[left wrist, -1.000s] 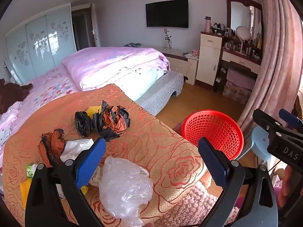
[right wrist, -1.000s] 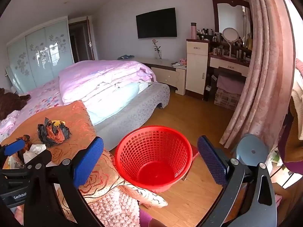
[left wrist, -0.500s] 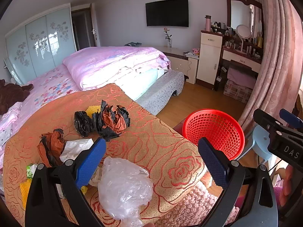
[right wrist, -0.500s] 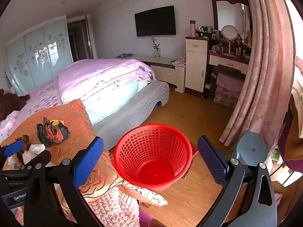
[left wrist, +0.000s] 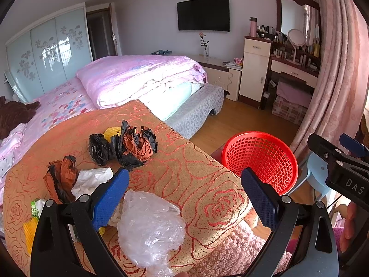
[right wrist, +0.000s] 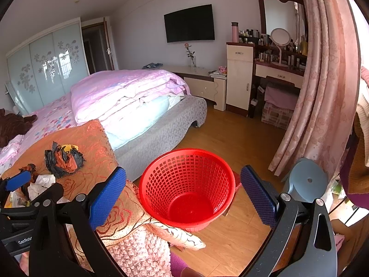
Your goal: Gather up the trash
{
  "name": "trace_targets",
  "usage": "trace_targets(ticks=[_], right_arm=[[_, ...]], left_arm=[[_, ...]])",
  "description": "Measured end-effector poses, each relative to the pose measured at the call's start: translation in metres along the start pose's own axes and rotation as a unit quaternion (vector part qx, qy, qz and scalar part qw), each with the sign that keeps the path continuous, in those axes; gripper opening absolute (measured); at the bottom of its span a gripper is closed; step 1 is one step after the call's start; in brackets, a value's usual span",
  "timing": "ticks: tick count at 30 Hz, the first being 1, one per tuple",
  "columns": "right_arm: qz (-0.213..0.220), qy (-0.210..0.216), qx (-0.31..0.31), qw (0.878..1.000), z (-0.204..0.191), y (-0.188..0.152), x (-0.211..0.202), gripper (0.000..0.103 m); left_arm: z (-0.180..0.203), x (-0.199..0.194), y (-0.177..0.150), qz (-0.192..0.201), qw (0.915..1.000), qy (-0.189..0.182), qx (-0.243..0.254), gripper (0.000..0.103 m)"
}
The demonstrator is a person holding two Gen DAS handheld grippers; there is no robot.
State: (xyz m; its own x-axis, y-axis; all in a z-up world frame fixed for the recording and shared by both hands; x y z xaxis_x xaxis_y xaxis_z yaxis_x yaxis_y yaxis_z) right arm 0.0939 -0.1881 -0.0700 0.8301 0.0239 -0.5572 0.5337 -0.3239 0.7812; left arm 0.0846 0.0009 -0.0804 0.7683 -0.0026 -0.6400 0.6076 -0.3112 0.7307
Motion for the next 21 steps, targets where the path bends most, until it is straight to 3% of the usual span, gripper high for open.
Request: trace_targets(ticks=[21], right_arm=[[-0.016, -0.001, -0.003, 1.0, -0.003, -0.012, 0.007, 0.097]], left_arm=[[0.0, 0.004, -0.007, -0.009, 0.9999, -0.001, -0.006, 0.094]])
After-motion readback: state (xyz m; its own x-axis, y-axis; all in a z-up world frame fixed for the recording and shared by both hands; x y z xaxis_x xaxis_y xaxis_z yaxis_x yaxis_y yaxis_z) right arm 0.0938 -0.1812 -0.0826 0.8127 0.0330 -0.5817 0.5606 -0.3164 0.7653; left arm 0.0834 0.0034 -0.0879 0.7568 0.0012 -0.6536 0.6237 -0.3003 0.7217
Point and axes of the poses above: each gripper's, at about its wrist camera, not at the fingertips, and x roughly the way its jaws point, z to its right, y to its top, the point moved 10 cm from there along x, roughly the way its jaws point, and after that the axes turned 14 degrees about x, right-handed, at the moved point
